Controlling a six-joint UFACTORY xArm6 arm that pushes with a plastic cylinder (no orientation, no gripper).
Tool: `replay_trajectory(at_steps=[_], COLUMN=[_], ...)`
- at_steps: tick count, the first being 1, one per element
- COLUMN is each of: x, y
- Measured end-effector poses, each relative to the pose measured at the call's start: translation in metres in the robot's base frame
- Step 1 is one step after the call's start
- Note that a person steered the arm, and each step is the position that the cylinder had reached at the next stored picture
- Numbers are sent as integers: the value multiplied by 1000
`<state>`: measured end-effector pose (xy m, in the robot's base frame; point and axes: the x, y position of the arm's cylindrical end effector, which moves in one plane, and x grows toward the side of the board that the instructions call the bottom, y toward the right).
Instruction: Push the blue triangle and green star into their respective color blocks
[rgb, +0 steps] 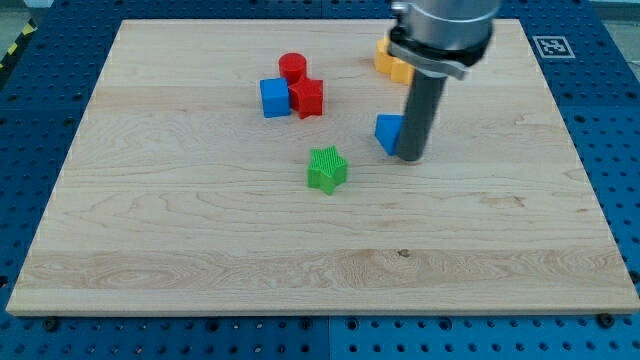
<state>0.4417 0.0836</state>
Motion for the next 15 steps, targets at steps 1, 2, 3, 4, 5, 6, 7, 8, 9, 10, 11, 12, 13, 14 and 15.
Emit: replay_trajectory(at_steps=[1,2,3,4,5,6,7,8,9,10,11,12,13,14,15], x=[-16,-16,-7,-3,-8,-17,-34,-40,-41,-44,-55,-38,10,45,49], y=[-13,-13,-4,7,9,20,20,5,-42,-84,-107,-142,-155,-117,-74])
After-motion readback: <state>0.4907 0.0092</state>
